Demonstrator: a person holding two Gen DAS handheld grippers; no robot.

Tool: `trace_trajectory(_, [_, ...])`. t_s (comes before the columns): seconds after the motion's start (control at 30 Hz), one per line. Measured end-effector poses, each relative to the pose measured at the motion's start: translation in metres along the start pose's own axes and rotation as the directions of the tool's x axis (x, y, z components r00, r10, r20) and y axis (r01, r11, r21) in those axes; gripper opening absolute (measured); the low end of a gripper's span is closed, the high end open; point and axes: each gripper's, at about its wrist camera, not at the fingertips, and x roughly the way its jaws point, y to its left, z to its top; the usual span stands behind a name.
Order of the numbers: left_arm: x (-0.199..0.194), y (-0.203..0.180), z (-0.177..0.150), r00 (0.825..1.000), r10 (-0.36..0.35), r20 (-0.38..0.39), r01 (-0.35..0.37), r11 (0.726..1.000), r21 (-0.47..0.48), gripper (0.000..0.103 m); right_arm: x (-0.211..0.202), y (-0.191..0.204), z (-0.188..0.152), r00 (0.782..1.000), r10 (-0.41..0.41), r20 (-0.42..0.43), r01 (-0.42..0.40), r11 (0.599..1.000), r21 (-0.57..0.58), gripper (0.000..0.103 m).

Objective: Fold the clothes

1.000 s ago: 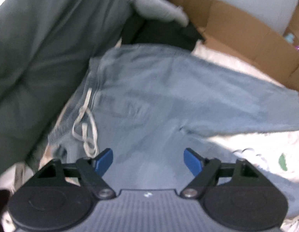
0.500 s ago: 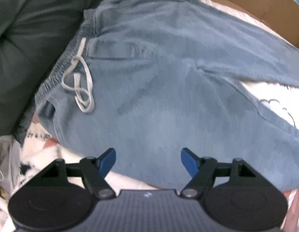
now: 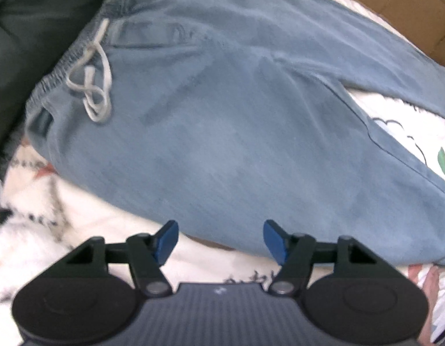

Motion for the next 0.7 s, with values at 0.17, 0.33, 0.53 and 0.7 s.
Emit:
trace_trajectory(0.17, [0.022,-0.003,-0.01,0.999,-0.041,-0.035,0.04,0.999,-0.029,0.072,0.031,0.004,0.01,0.999,-0.023,-0.023,0.022,0.999,-0.037,0.067])
trace_trajectory(0.33, [0.041,-0.002,-0.019,0.997,-0.058,-0.06,0.052,0.995,-0.091,0.072,0.051,0.003,0.016,0.998,-0.019,-0.062,0.015,0.998,-0.063,0.067])
trace_trajectory(0.53, [0.053,0.008,-0.029,0.99,-0.13,-0.05,0.113,0.961,-0.253,0.072,0.06,0.01,0.021,0.998,0.016,-0.059,-0.022,0.994,-0.108,0.066])
trace_trajectory(0.7, [0.055,0.006,-0.032,0.99,-0.144,-0.012,0.134,0.947,-0.293,0.051,0.056,0.015,0.024,1.0,0.019,-0.023,-0.021,0.991,-0.131,0.036])
